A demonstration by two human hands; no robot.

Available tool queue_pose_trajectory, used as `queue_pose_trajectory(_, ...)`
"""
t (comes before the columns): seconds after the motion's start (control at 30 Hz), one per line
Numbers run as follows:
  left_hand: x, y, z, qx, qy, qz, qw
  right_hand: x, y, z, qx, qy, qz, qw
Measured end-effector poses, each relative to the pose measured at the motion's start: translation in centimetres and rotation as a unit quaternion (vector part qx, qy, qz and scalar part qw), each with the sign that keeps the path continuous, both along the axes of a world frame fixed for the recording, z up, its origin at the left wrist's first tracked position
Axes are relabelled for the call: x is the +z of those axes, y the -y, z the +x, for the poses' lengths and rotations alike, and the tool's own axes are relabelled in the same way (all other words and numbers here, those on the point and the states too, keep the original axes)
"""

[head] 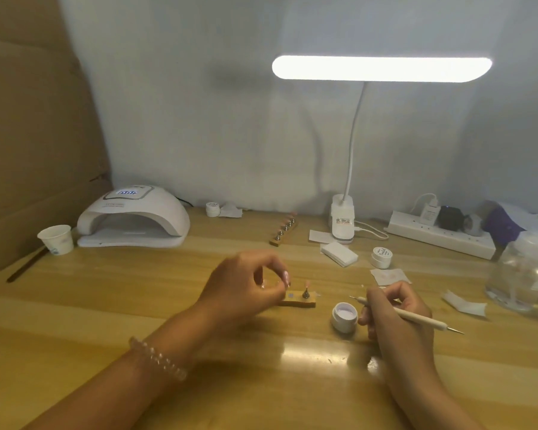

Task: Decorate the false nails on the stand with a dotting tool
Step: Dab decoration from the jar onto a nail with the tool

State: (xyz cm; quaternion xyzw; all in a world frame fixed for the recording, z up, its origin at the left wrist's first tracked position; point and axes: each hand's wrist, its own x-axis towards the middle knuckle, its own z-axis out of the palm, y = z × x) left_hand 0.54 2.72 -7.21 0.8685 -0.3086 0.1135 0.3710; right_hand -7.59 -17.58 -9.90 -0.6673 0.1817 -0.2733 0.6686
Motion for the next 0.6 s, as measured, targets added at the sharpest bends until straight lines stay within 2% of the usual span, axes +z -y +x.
queue_pose_trajectory(0.1,2.0,0.1,2.1,0.032,-0.044,-0.010,0.998,0.0,-0.1,0.0,0.003,0.000,-0.005,1.000)
queue_pose_trajectory(0.27,1.7,1.2,3.3,0.022,-0.112,-0.009,0.993,0.1,0.0,0.0,0.007,-0.004,-0.002,1.000)
queue_pose_trajectory(0.6,-0.5,1.5,3.8,0.000,-0.070,0.087,0.994,-0.1,0.0,0.4,0.006,-0.002,-0.014,1.000)
